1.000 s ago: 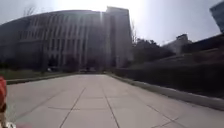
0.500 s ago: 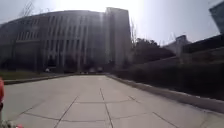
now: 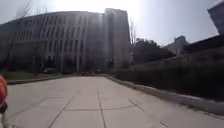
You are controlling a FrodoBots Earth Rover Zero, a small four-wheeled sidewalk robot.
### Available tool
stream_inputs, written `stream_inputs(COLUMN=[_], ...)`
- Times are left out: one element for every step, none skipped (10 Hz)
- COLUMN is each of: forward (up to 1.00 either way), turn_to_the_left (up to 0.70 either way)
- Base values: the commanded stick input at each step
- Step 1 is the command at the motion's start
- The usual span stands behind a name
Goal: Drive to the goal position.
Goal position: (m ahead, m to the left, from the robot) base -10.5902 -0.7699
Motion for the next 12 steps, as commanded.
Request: stream_inputs(forward=[0.70,0.70,0.70,0.70,0.70,0.70,0.70,0.70,0.70,0.70,0.70,0.70], turn_to_the_left=[0.00,0.00,0.00,0.00,0.00,0.00,0.00,0.00,0.00,0.00,0.00,0.00])
